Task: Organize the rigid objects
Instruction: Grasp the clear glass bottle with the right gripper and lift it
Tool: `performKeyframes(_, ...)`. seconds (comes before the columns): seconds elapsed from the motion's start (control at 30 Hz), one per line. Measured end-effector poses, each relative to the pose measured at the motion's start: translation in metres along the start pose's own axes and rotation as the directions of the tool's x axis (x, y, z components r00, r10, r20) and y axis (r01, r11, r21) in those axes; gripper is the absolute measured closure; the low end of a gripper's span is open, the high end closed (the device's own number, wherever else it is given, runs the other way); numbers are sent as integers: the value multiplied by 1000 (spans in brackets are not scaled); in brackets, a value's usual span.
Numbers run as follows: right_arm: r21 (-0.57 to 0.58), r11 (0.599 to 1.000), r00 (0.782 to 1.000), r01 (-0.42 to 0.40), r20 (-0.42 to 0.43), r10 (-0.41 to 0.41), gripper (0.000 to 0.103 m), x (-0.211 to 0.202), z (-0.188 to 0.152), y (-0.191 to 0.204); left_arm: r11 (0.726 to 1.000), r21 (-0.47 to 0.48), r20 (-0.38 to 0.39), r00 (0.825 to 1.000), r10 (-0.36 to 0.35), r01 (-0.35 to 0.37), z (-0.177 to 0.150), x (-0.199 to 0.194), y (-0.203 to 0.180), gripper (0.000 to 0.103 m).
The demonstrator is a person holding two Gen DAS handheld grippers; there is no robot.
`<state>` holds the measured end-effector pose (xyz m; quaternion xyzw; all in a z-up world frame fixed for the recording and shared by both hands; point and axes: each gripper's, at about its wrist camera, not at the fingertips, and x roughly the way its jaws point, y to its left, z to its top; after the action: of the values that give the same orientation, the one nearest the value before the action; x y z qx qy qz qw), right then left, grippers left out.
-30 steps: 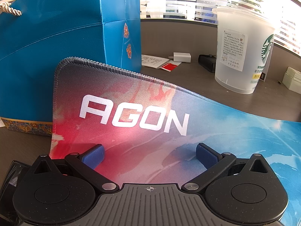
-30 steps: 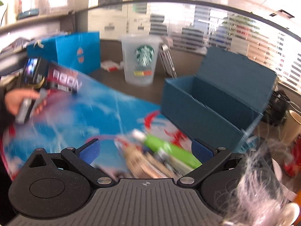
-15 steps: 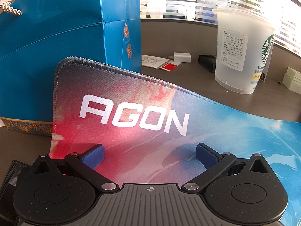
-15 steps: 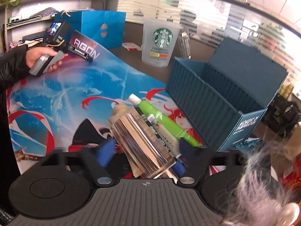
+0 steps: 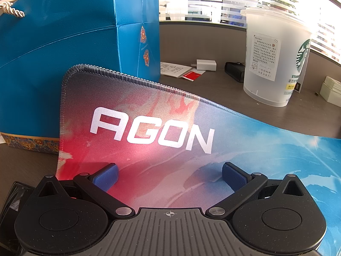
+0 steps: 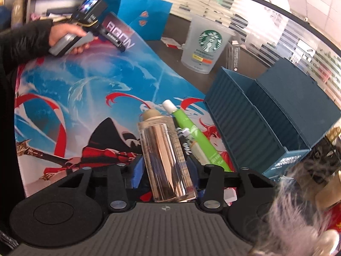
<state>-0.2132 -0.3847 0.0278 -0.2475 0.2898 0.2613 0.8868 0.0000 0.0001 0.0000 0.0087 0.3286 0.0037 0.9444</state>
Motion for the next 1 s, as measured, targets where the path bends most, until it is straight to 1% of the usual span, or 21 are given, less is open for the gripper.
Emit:
performKeyframes(0.17,-11,1000,1000,6,-20,-6,63,3,9,19,1000,0,0,1000,0,0,0,0,0,0)
performKeyframes(0.2,-5,1000,1000,-3,-21,3,63,4,10,22,1000,0,0,1000,0,0,0,0,0,0)
performKeyframes(0.3,56,995,996,-78,-41,80,65,10,13,26,1000,0,0,1000,0,0,0,0,0,0)
performKeyframes(0.33,64,993,995,-94,-35,96,66,11,13,30,1000,0,0,1000,0,0,0,0,0,0)
performKeyframes(0.4,106,988,993,-116,-26,119,66,12,15,30,1000,0,0,1000,0,0,0,0,0,0)
performKeyframes(0.5,159,978,989,-136,-36,144,67,17,17,28,1000,0,0,1000,0,0,0,0,0,0)
performKeyframes(0.57,223,962,982,-156,-69,175,67,25,14,24,1000,0,0,1000,0,0,0,0,0,0)
performKeyframes(0.63,254,953,980,-168,-58,188,68,27,11,22,1000,0,0,1000,0,0,0,0,0,0)
performKeyframes(0.7,282,944,980,-170,-55,193,68,28,11,20,1000,0,0,1000,0,0,0,0,0,0)
performKeyframes(0.77,289,944,982,-157,-58,180,68,28,11,22,1000,0,0,1000,0,0,0,0,0,0)
performKeyframes(0.87,295,948,984,-123,-88,155,68,29,17,26,1000,0,0,1000,0,0,0,0,0,0)
performKeyframes(1.0,289,951,981,-113,-118,153,68,23,26,26,1000,-1,0,1000,0,0,0,0,0,0)
